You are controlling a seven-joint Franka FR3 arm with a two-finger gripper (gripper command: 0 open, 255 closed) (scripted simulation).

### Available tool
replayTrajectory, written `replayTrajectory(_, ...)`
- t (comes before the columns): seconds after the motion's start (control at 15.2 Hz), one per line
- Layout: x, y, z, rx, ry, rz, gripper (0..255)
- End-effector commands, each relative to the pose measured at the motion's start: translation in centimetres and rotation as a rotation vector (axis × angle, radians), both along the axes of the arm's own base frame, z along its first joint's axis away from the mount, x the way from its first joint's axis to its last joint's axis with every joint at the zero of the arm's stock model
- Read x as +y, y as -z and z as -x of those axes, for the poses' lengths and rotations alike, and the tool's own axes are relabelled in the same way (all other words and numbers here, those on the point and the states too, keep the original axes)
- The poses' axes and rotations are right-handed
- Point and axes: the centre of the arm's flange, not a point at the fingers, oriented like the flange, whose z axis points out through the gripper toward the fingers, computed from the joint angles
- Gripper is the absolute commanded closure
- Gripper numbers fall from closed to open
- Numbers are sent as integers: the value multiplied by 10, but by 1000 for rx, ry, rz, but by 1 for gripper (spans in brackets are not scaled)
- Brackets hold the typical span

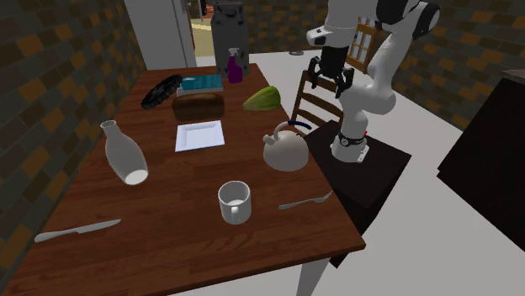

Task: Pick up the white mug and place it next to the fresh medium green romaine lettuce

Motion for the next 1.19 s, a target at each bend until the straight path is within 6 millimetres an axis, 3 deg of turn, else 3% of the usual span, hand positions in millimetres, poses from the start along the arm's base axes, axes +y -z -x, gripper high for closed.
replayTrajectory(0.0,0,0,0,0,0,0,0)
replayTrajectory(1.12,-34,103,-194,-23,21,-41,0)
